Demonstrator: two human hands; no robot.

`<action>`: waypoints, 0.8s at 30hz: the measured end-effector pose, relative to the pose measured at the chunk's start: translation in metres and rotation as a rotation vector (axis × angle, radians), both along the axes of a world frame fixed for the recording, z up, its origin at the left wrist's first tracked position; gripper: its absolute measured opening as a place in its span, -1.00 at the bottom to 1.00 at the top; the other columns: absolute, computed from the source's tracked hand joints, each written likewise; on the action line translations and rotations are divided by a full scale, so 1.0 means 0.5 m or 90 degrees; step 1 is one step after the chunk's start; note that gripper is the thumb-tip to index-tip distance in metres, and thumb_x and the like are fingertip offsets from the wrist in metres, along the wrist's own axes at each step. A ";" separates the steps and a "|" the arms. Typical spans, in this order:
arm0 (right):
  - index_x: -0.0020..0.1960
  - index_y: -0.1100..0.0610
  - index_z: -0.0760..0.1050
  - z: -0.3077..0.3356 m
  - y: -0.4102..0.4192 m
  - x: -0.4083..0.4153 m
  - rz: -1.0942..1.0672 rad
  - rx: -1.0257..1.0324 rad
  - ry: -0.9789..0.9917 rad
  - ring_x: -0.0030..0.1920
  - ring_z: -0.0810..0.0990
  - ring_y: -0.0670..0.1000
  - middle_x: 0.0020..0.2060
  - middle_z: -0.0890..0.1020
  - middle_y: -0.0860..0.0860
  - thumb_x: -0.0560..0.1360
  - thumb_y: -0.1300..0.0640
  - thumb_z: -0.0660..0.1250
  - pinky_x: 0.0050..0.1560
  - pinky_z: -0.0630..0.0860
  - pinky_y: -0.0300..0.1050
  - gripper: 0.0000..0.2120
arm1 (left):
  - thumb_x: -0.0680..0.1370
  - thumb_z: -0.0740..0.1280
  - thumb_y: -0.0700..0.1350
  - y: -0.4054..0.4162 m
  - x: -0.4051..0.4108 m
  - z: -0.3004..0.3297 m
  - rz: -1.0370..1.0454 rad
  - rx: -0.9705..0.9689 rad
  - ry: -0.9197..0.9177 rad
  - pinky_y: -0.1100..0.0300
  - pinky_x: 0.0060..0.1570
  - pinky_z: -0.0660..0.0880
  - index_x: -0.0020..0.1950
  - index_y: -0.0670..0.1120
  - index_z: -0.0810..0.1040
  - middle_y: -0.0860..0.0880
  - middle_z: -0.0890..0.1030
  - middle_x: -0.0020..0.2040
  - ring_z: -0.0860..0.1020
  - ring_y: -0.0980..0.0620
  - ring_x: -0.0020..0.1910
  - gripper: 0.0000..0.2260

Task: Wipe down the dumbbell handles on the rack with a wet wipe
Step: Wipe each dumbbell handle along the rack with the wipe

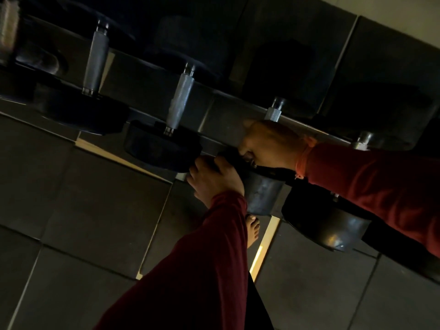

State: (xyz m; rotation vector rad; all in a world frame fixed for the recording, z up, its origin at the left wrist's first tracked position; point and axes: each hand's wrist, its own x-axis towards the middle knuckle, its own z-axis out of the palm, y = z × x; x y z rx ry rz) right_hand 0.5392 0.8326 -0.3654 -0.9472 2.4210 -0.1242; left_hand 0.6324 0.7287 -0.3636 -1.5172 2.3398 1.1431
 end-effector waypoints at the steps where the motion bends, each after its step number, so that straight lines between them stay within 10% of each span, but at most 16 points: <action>1: -0.09 -0.02 0.63 0.001 -0.002 0.000 0.000 0.007 -0.002 -0.05 0.60 0.14 -0.11 0.63 0.05 0.51 0.11 0.33 -0.03 0.55 0.07 -0.89 | 0.51 0.17 0.05 0.000 -0.001 0.000 -0.003 0.002 -0.003 -0.08 0.12 0.36 0.18 -0.10 0.53 -0.10 0.51 0.19 0.41 -0.12 0.21 -0.64; 11: 0.02 0.06 0.68 0.047 0.012 0.032 -0.070 -0.051 0.010 0.02 0.61 0.11 -0.10 0.67 0.05 0.48 0.20 0.36 -0.03 0.50 -0.07 -0.82 | 0.46 0.14 0.08 0.000 -0.001 -0.002 -0.010 -0.002 -0.007 -0.08 0.12 0.37 0.19 -0.10 0.53 -0.10 0.51 0.20 0.41 -0.14 0.19 -0.59; 16: 0.04 0.03 0.70 0.043 0.056 0.088 -0.338 -0.110 -0.063 0.03 0.68 0.03 0.01 0.72 -0.01 0.43 0.29 0.44 0.14 0.58 -0.04 -0.75 | 0.42 0.09 0.12 0.000 0.000 -0.005 -0.005 -0.002 -0.004 -0.09 0.11 0.38 0.18 -0.08 0.52 -0.10 0.51 0.19 0.41 -0.14 0.19 -0.53; 24: 0.01 0.13 0.66 -0.009 0.050 0.087 -0.640 0.017 -0.133 -0.10 0.64 0.03 -0.03 0.67 0.04 0.41 0.18 0.49 -0.20 0.58 -0.16 -0.83 | 0.43 0.09 0.11 -0.001 0.001 -0.007 -0.014 -0.002 0.002 -0.07 0.09 0.38 0.16 -0.09 0.52 -0.10 0.51 0.18 0.41 -0.13 0.17 -0.55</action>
